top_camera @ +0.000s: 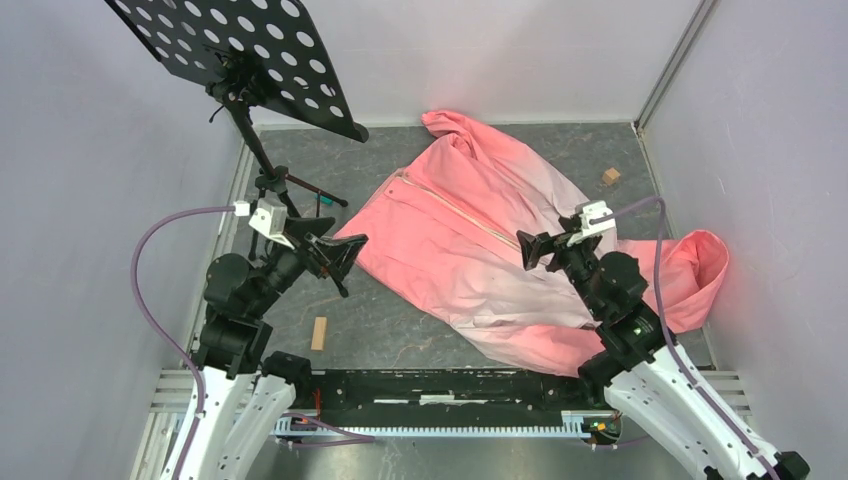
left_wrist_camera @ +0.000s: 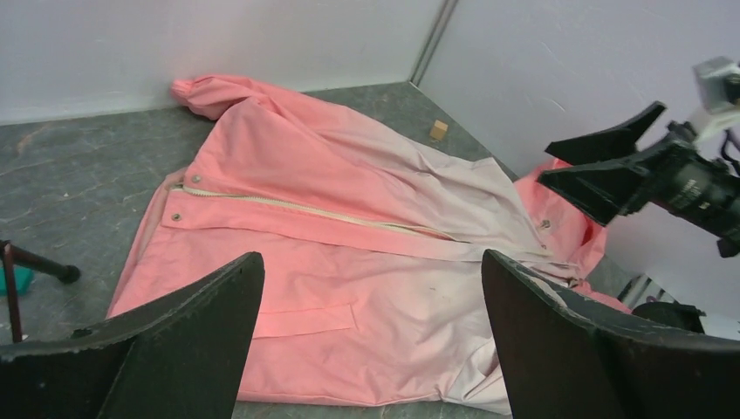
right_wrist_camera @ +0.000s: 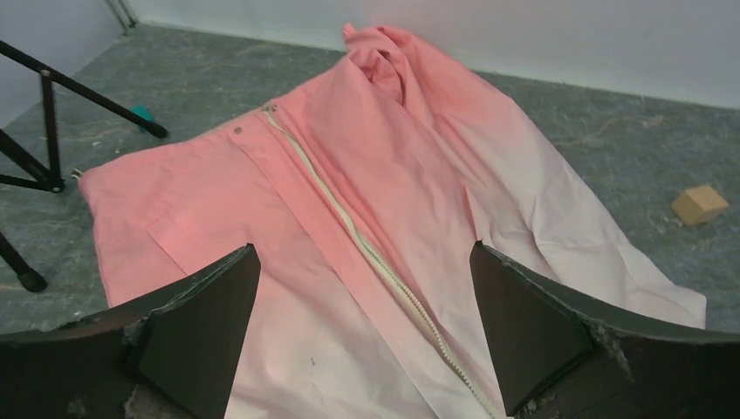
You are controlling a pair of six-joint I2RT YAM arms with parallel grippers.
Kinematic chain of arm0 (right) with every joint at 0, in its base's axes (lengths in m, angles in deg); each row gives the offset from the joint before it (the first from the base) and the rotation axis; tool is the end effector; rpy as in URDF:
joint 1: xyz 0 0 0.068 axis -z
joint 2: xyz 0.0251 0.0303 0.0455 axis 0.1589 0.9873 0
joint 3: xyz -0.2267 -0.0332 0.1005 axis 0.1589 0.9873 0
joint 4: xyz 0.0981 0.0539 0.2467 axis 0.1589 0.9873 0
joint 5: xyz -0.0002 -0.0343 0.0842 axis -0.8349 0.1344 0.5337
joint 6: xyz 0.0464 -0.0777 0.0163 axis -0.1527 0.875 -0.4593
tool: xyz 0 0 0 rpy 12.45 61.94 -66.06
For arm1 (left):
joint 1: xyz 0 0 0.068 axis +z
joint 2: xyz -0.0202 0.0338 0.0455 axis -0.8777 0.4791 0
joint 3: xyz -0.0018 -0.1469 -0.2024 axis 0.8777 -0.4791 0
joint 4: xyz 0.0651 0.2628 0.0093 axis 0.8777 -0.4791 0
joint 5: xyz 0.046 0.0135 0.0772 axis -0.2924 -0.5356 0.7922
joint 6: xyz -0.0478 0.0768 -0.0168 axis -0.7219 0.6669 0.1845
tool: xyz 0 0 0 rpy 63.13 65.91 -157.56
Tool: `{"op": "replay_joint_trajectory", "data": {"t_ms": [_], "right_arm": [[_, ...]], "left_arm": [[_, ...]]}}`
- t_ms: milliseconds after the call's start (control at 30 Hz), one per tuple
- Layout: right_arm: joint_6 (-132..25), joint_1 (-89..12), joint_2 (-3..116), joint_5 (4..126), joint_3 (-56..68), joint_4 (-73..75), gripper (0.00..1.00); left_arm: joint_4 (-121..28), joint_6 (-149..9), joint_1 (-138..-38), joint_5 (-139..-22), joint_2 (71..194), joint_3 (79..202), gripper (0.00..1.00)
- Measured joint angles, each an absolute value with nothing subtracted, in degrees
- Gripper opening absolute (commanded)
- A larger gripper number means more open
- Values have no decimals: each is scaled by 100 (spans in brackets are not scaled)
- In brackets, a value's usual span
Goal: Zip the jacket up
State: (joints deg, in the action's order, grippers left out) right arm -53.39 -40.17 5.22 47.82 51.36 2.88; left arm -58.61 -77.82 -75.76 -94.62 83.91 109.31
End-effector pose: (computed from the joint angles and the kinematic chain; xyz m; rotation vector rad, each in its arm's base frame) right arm 0.1966 0.1027 0.2910 -0.2126 1.5995 0.3833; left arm 0.1739 -0.0769 0.3534 0.2495 1.5282 -0.7651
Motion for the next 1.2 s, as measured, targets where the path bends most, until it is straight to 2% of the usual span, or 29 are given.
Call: {"op": "replay_joint_trajectory", "data": {"t_ms": [167, 367, 467, 633, 933, 1200], "right_arm": [[-5645, -4015, 1061, 4452, 5141, 277, 97], [-5936, -4017, 1295, 4940, 5626, -433, 97], [-6001, -4017, 1623, 5386, 5672, -798, 97], [-6117, -4017, 2351, 6048, 5672, -1176, 97], [-6168, -4017, 2414, 6341, 5728, -1495, 97], [-6117, -4017, 2146, 6336, 5825, -1508, 97]], "left_arm": [[-5767, -7791, -7576, -9836, 8312, 10817, 100], [-5791, -8079, -7596, -9853, 8262, 10599, 100], [-6007, -8396, -7622, -9410, 8146, 10466, 100], [-7163, -8945, -7624, -8166, 8133, 10459, 100], [-8547, -9620, -7624, -7003, 7930, 10485, 100], [-8726, -9660, -7624, -6107, 9346, 10599, 100]]}}
